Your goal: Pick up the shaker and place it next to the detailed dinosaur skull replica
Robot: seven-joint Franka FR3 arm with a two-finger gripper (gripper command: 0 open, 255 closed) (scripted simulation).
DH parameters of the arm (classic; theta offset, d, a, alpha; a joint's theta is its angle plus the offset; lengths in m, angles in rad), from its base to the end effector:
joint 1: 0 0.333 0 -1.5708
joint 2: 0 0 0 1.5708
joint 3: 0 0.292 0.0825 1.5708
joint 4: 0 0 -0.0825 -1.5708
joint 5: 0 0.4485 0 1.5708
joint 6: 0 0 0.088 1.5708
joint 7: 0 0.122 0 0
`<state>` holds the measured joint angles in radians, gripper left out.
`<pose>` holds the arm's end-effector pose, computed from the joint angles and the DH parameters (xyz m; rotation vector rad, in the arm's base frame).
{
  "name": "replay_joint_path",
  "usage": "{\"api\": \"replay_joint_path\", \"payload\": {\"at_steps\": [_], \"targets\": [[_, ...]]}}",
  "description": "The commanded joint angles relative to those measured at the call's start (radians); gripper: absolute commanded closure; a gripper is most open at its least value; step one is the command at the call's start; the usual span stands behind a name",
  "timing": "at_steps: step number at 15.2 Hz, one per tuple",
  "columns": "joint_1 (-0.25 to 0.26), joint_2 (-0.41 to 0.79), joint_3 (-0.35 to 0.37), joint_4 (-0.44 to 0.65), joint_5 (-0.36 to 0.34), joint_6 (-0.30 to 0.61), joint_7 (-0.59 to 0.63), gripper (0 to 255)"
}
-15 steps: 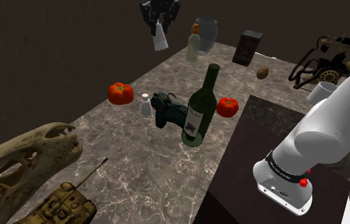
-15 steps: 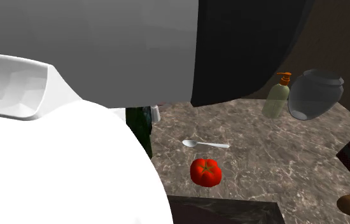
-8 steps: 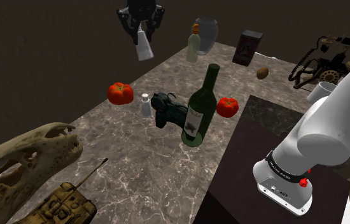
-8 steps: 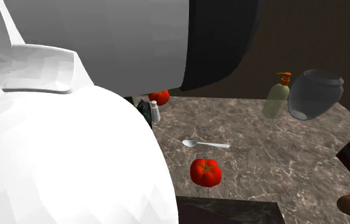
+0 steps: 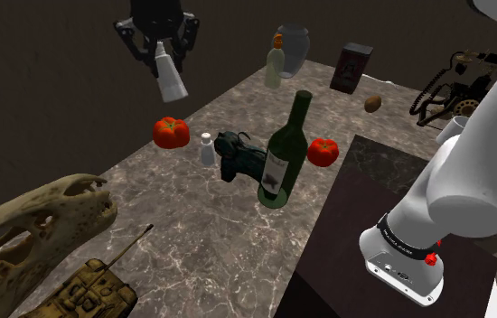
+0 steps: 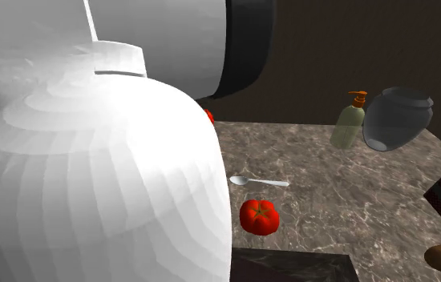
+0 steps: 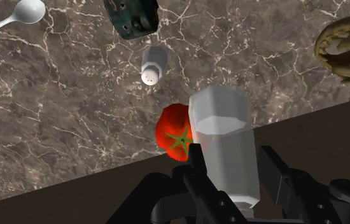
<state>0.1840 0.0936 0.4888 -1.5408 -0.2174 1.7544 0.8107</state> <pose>0.5387 0.3859 0.5677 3.0801 -0.1802 0.3295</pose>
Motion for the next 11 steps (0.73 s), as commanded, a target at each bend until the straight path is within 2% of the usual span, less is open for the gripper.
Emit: {"api": "replay_joint_path", "payload": {"at_steps": [1, 5, 10, 11], "targets": [[0.037, 0.053, 0.023, 0.057, -0.034, -0.022, 0.057, 255], [0.125, 0.159, 0.056, 0.188, -0.104, -0.082, 0.157, 255], [0.269, 0.32, 0.072, 0.408, -0.2, -0.183, 0.257, 255], [0.263, 0.313, 0.071, 0.384, -0.196, -0.165, 0.259, 255]]}}
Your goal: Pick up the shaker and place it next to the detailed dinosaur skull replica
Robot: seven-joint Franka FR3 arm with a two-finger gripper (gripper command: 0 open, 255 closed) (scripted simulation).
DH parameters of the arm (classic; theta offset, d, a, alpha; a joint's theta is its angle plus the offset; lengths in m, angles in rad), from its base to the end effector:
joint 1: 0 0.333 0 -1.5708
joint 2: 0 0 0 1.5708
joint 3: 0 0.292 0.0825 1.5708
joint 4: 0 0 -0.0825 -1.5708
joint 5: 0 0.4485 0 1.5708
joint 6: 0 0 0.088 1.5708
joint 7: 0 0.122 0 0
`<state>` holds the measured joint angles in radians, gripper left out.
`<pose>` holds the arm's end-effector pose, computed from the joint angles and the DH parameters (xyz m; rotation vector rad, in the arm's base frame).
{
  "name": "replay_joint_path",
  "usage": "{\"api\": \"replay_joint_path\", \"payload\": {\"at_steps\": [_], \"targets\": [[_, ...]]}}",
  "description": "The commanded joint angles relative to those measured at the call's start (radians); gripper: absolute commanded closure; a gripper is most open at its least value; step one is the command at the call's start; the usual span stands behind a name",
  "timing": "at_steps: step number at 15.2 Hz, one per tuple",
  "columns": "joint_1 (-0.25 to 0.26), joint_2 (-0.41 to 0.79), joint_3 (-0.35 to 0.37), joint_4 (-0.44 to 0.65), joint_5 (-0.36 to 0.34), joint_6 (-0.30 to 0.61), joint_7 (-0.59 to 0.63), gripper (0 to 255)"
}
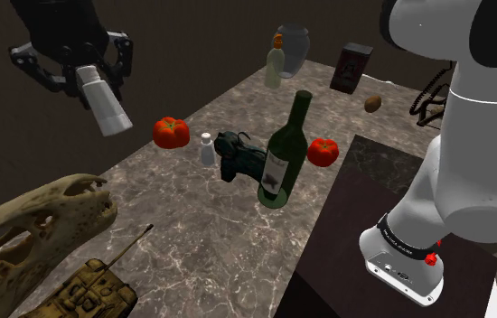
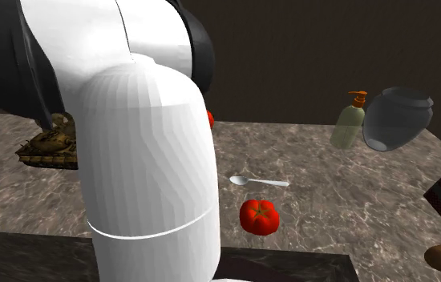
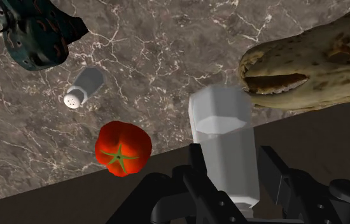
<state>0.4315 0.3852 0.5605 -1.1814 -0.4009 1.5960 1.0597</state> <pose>0.4888 0.5281 0.5718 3.0811 -0.1794 0.3292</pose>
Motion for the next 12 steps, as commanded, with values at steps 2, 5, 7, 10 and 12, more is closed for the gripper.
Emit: {"api": "replay_joint_path", "payload": {"at_steps": [2, 5, 7, 10, 12], "targets": [[0.005, 0.01, -0.001, -0.02, -0.006, 0.026, 0.016, 255], [-0.009, -0.004, 0.0, -0.081, 0.0, 0.073, 0.024, 255], [-0.017, -0.011, 0.0, -0.119, 0.003, 0.103, 0.029, 255], [-0.027, -0.018, -0.001, -0.17, 0.005, 0.147, 0.038, 255], [-0.033, -0.022, -0.001, -0.202, 0.005, 0.175, 0.043, 255]]}}
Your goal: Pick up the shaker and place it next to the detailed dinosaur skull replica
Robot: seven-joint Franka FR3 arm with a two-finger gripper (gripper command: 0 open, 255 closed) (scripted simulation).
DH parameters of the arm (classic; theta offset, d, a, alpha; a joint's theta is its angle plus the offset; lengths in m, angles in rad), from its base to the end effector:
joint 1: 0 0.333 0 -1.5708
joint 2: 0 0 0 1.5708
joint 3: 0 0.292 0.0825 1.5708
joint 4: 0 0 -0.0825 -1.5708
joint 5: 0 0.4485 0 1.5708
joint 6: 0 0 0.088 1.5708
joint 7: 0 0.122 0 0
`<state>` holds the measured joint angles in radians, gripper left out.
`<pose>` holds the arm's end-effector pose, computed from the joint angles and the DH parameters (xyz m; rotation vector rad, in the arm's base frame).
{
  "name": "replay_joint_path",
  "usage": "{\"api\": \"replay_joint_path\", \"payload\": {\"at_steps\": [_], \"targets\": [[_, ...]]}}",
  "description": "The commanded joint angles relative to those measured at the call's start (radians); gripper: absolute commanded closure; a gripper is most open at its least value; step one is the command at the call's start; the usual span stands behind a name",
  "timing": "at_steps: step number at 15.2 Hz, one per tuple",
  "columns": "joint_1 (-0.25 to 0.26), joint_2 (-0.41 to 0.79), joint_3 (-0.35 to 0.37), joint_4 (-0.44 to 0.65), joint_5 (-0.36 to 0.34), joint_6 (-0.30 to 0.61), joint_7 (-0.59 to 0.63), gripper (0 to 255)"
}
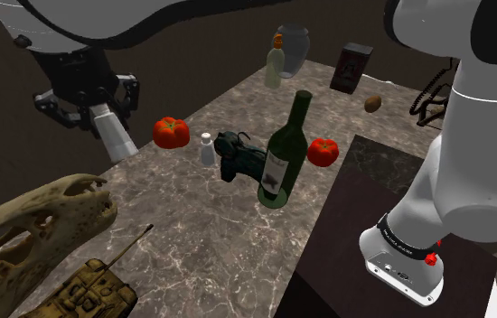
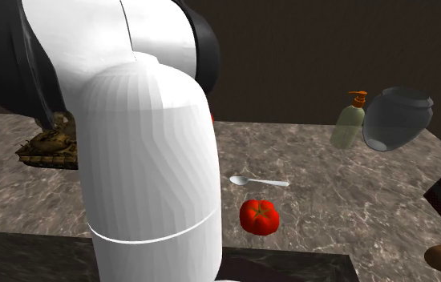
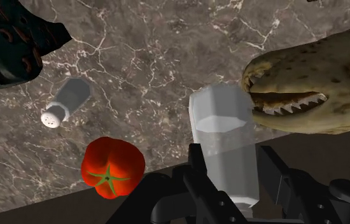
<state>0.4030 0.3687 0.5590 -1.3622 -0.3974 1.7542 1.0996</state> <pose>0.4899 0.5353 0.5006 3.0801 -0.1822 0.3293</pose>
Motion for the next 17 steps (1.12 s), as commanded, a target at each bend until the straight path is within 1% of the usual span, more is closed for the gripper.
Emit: {"api": "replay_joint_path", "payload": {"at_steps": [1, 9, 17], "targets": [[-0.007, -0.007, 0.0, -0.036, 0.001, 0.03, 0.006, 255], [-0.02, -0.006, -0.005, -0.143, -0.007, 0.133, 0.031, 255], [-0.025, 0.01, -0.014, -0.228, -0.027, 0.228, 0.06, 255]]}}
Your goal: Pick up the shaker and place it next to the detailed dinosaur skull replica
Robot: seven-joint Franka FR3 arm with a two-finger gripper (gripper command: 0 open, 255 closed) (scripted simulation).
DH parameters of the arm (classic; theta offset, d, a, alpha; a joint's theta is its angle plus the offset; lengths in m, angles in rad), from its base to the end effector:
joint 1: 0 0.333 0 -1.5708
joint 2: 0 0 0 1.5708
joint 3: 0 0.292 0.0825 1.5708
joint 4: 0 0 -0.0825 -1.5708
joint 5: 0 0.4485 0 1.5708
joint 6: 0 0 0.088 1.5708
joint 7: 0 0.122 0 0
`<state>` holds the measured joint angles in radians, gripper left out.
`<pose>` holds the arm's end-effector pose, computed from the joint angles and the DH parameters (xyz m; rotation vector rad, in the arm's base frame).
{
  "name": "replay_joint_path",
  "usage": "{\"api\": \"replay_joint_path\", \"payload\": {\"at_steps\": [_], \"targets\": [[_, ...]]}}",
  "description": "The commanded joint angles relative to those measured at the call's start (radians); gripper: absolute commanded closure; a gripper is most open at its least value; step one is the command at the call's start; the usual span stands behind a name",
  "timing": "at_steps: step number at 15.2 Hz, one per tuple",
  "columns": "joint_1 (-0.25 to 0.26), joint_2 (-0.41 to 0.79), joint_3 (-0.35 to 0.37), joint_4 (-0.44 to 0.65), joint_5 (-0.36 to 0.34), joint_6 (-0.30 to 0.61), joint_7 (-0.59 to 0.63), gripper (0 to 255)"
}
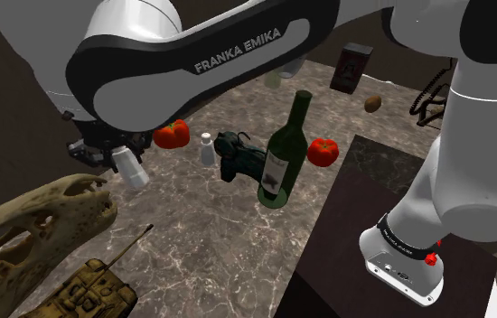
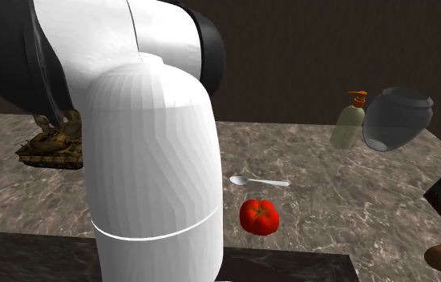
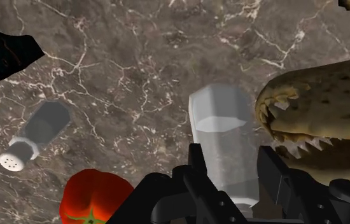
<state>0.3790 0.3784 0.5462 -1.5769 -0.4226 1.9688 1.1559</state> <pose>0.4871 0.5332 0.3970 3.0799 -0.1826 0.3293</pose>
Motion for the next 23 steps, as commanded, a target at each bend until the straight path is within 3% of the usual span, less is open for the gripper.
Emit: {"api": "replay_joint_path", "payload": {"at_steps": [1, 19, 23], "targets": [[-0.001, 0.003, -0.002, -0.022, -0.005, 0.025, 0.008, 255], [0.013, 0.092, -0.04, -0.143, -0.088, 0.214, 0.09, 255], [0.013, 0.092, -0.04, -0.143, -0.088, 0.214, 0.09, 255]]}}
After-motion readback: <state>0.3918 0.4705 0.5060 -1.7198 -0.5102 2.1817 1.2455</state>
